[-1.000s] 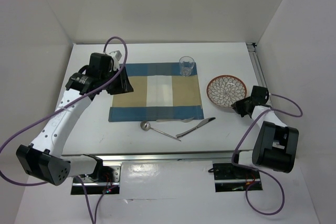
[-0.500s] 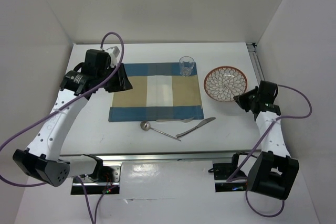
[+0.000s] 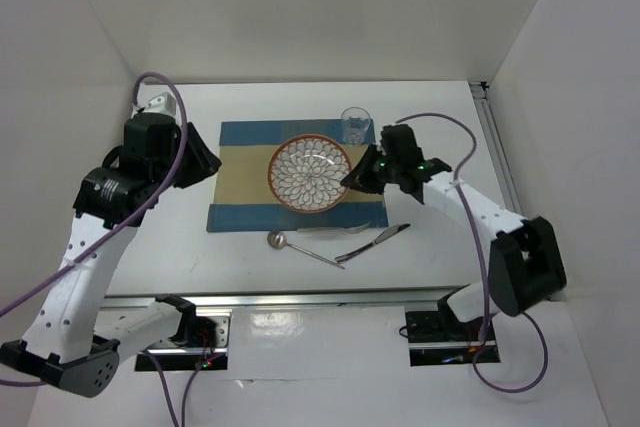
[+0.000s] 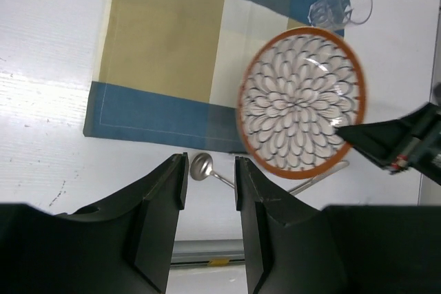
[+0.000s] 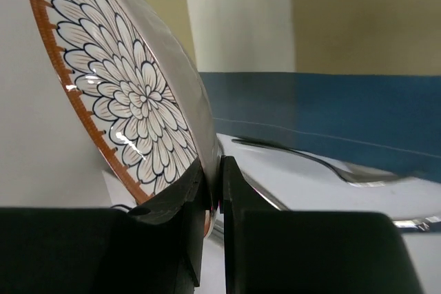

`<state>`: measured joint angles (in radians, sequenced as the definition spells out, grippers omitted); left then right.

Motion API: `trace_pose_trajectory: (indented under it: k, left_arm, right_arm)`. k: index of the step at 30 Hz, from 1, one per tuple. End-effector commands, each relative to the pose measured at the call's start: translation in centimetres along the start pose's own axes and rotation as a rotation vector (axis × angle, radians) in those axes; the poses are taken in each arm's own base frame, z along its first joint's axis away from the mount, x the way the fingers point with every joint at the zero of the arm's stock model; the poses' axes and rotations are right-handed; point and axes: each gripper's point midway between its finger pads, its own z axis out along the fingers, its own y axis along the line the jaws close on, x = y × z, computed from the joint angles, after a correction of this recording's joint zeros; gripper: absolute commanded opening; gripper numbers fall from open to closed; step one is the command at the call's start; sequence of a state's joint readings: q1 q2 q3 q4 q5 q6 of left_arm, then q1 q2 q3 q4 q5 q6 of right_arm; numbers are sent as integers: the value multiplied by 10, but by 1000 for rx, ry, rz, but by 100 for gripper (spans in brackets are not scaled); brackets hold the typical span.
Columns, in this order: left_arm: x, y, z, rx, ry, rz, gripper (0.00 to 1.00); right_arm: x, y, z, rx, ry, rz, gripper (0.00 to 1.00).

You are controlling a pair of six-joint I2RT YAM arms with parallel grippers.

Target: Set the dinner table for one person

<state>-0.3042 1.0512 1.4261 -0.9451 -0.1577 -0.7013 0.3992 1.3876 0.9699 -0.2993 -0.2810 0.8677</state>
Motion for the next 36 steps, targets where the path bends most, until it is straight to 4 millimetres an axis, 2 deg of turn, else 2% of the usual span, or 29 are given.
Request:
trace_pose_trajectory:
  k: [1, 2, 3, 5, 9, 13, 15, 17, 20, 21, 23, 24, 25, 27, 28, 31, 33, 34, 35, 36]
  left_arm:
    - [-5, 5, -7, -20, -51, -53, 50]
    - [-4, 7, -7, -26, -44, -43, 50]
    - [-4, 7, -7, -26, -44, -43, 50]
    - [1, 11, -8, -41, -25, -39, 50]
    - [9, 14, -3, -47, 1, -26, 50]
    - [15, 9, -2, -5, 21, 6, 50]
    - [16, 8, -2, 2, 26, 6, 50]
    - [15, 8, -5, 8, 18, 15, 50]
    - [18, 9, -4, 11, 30, 26, 50]
    - [18, 9, -4, 11, 30, 26, 50]
    - [18, 9, -4, 11, 30, 35, 50]
    - [18, 9, -4, 11, 30, 35, 50]
    - [18, 9, -4, 11, 30, 35, 50]
    - [21, 8, -2, 19, 38, 35, 50]
    - [24, 10, 0, 13, 46, 36, 54]
    - [33, 16, 9, -10, 79, 50, 54]
    - [38, 19, 13, -22, 96, 52, 54]
    - [38, 19, 13, -22, 97, 52, 54]
    - [41, 20, 15, -27, 104, 53, 54]
    - [41, 20, 15, -27, 104, 53, 54]
  right_arm:
    - [-43, 72, 16, -181, -129, -28, 0]
    - [-47, 79, 22, -184, -134, -33, 0]
    - [-46, 71, 41, -154, -111, -9, 0]
    - [-52, 78, 53, -168, -107, 8, 0]
    - [-56, 67, 91, -129, -79, 40, 0]
    - [-54, 58, 116, -122, -55, 76, 0]
    - [-51, 53, 124, -110, -45, 100, 0]
    - [-49, 57, 128, -127, -46, 103, 0]
    - [-43, 46, 135, -93, -25, 122, 0]
    - [-40, 40, 138, -74, -13, 128, 9]
    - [-36, 37, 139, -44, -14, 108, 26]
    - [-33, 42, 135, -43, -17, 101, 39]
    - [-33, 45, 131, -34, -33, 84, 60]
    - [-33, 37, 123, 26, -54, 56, 76]
    - [-33, 41, 119, 37, -68, 36, 84]
    - [-37, 49, 86, 77, -133, -33, 91]
    - [-39, 44, 71, 114, -173, -90, 91]
    - [-32, 42, 65, 127, -173, -124, 91]
    - [-26, 48, 51, 118, -173, -203, 89]
    - [-25, 46, 45, 118, -174, -254, 86]
